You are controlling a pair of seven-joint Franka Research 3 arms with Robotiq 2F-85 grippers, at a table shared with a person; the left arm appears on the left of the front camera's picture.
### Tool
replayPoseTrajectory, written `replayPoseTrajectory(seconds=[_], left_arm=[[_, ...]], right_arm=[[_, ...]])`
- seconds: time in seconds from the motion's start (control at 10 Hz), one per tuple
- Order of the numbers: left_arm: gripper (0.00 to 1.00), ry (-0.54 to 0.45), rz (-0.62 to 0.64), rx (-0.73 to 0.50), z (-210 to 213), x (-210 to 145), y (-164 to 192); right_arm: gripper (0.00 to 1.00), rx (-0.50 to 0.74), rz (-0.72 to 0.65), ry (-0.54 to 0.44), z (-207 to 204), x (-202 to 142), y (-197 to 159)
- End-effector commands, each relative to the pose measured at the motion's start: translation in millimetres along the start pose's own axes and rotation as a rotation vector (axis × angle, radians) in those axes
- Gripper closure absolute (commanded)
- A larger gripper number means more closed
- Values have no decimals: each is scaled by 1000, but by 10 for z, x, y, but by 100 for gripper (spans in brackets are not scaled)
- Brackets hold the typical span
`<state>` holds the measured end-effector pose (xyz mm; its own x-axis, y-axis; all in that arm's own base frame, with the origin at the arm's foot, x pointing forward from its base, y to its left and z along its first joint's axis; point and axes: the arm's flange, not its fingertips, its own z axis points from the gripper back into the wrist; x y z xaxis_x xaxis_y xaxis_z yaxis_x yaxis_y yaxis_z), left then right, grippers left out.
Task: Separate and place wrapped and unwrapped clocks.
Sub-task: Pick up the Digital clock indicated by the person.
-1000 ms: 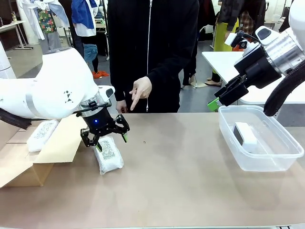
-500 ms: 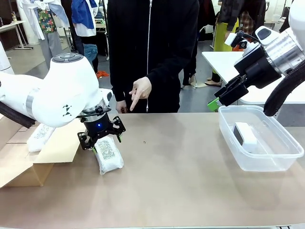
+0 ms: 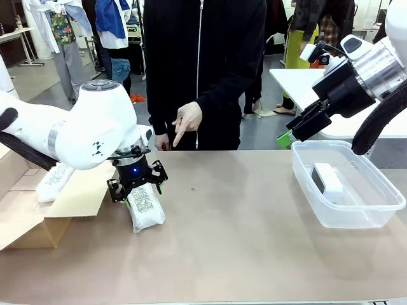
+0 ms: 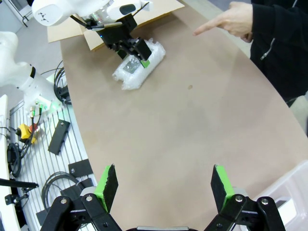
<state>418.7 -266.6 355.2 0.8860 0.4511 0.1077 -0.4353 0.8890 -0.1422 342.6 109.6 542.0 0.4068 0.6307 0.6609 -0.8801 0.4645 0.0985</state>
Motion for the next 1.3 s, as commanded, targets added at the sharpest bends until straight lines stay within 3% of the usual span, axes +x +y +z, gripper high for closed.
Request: replayPoseTrajectory(seconds=[0.0, 1.2], left_arm=[[0, -8, 10, 28, -71, 43, -97], [0, 37, 20, 91, -391, 212, -177]], right_arm=[[0, 1, 0, 15, -1, -10, -6], [0, 1, 0, 15, -1, -10, -6]])
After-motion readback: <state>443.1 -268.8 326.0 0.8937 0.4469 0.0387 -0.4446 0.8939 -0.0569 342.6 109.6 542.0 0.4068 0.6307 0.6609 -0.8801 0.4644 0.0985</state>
